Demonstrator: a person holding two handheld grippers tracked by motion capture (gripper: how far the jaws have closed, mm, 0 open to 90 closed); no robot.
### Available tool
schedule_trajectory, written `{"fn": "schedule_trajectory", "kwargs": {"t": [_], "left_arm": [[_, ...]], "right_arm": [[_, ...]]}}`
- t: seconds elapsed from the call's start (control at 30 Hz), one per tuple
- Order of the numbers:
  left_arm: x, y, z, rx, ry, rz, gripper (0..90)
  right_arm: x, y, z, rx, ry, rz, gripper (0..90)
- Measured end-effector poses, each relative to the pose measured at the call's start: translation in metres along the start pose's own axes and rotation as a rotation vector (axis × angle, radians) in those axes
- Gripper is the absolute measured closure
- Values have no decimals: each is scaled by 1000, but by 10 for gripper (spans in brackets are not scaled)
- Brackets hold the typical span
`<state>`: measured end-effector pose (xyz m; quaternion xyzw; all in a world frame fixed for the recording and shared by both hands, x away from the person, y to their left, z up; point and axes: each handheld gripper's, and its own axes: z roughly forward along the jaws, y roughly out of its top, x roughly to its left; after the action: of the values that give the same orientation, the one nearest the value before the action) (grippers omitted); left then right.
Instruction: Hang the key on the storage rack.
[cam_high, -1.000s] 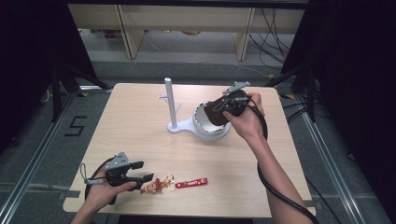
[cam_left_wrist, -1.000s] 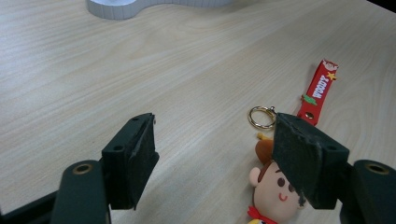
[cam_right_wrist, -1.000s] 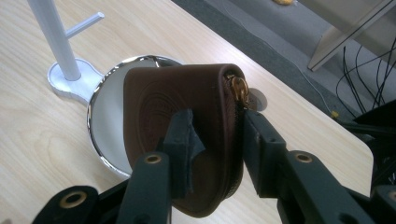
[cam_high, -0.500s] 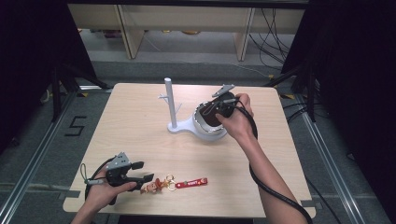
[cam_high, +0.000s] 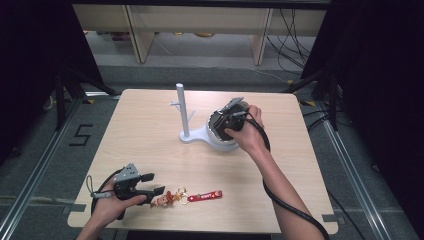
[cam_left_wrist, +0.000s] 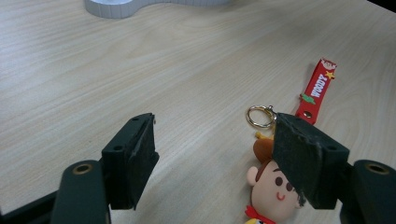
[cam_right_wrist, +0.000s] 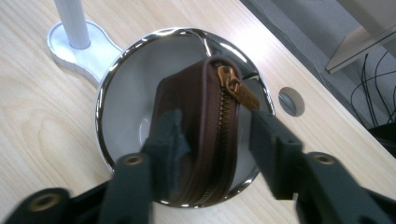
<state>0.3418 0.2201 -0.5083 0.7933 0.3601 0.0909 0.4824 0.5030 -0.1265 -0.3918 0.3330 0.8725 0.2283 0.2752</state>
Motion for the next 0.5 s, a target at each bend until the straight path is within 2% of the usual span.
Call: {"fn": "schedule_trajectory", "kwargs": {"t": [0.03, 0.07, 0.1, 0.13, 0.2, 0.27, 0.4, 0.5], "left_arm": [[-1, 0, 1, -5, -2, -3, 294], [-1, 0, 1, -2, 5, 0, 294], [-2, 0, 0, 2, 9, -3, 294], [-2, 0, 0, 2, 9, -3, 294], [-1, 0, 0, 1, 9, -2, 294], [-1, 1, 0, 0, 3, -5, 294], [-2, 2, 0, -2, 10, -3, 294], [-3, 4, 0, -12, 2, -2, 294]], "right_arm": [[-1, -1, 1, -5, 23, 17, 467], [-1, -2, 0, -18, 34, 36, 453], [0, -3, -2, -33, 46, 78, 446], [0, -3, -2, -33, 46, 78, 446], [-2, -7, -9, -77, 64, 129, 421], [-5, -11, -16, -111, 64, 139, 419], [-12, -26, -33, -197, 81, 229, 401], [-17, -42, -43, -242, 74, 252, 440]]}}
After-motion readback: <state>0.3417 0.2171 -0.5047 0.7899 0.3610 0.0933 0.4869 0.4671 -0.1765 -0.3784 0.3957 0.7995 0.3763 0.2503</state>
